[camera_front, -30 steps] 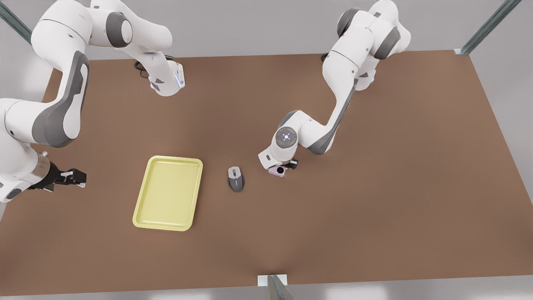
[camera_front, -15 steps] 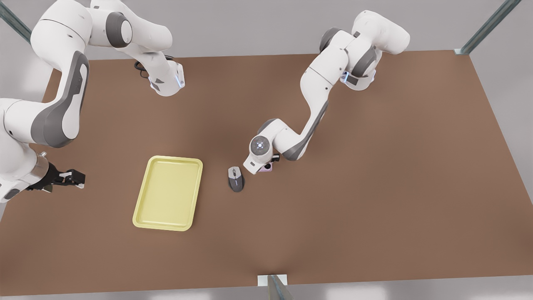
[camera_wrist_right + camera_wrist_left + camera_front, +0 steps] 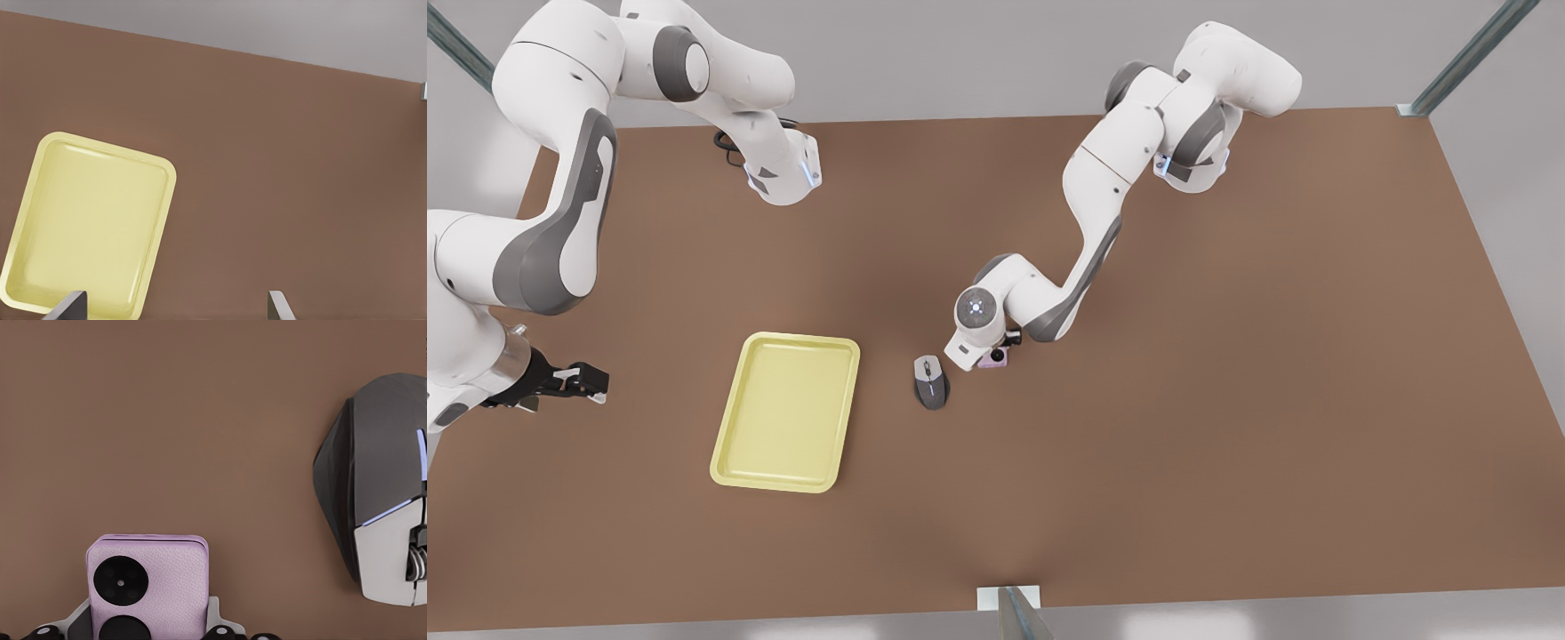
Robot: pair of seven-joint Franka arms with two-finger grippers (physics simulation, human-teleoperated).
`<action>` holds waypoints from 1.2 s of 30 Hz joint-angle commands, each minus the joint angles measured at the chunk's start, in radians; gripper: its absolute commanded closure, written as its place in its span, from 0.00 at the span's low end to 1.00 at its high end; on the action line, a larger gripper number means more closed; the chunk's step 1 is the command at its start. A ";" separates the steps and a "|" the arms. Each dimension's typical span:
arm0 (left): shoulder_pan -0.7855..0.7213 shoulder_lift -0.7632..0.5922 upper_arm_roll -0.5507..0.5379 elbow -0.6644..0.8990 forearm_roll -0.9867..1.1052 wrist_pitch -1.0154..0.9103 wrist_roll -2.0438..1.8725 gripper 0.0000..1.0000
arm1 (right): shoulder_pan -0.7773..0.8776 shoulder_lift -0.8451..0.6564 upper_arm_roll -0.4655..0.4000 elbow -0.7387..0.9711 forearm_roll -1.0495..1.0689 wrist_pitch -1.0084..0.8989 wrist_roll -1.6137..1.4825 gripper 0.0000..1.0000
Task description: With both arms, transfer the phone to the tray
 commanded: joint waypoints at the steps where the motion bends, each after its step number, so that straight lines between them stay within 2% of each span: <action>1: 0.000 -0.005 0.000 0.003 0.014 0.026 0.086 0.23 | 0.000 -0.001 0.000 0.001 0.001 0.001 0.000 0.00; 11: -0.012 -0.009 0.003 0.000 0.063 0.001 0.242 0.23 | 0.014 -0.017 0.007 -0.004 0.016 -0.048 0.000 0.00; 13: -0.012 -0.011 0.003 0.002 0.062 0.004 0.235 0.00 | 0.066 -0.014 0.033 0.000 0.022 -0.151 0.001 0.00; 15: -0.012 -0.011 0.003 0.002 0.062 0.004 0.235 0.00 | 0.066 -0.012 0.053 0.001 0.022 -0.155 0.001 0.00; 18: -0.010 -0.024 0.003 0.006 0.062 -0.002 0.232 0.00 | 0.158 -0.011 0.059 -0.001 0.021 -0.151 0.041 0.00; 21: 0.017 -0.135 0.089 0.009 0.054 -0.198 0.273 0.00 | 0.221 -0.012 0.064 -0.009 0.079 -0.142 0.136 0.00; 22: 0.077 -0.195 0.096 0.009 0.054 -0.258 0.324 0.00 | 0.262 -0.014 0.061 -0.022 0.096 -0.140 0.170 0.00; 26: 0.341 -0.422 0.127 0.011 0.054 -0.517 0.658 0.00 | 0.434 -0.051 0.063 -0.115 0.134 -0.071 0.682 0.00; 28: 0.381 -0.563 0.178 -0.001 0.062 -0.594 0.801 0.00 | 0.518 -0.001 0.085 -0.102 0.139 -0.027 0.934 0.00; 29: 0.532 -0.636 0.049 -0.004 0.065 -0.618 0.811 0.00 | 0.549 0.026 0.092 -0.102 0.139 0.015 1.036 0.00; 30: 0.646 -0.730 -0.026 -0.056 0.066 -0.614 0.813 0.00 | 0.563 0.032 0.095 -0.104 0.148 0.053 1.129 0.00; 32: 0.662 -0.824 -0.031 -0.133 0.123 -0.592 0.822 0.00 | 0.591 0.068 0.112 -0.111 0.151 0.110 1.172 0.00; 36: 0.660 -0.807 -0.017 -0.129 0.123 -0.600 0.827 0.00 | 0.630 0.193 0.113 -0.111 0.151 0.250 1.291 0.00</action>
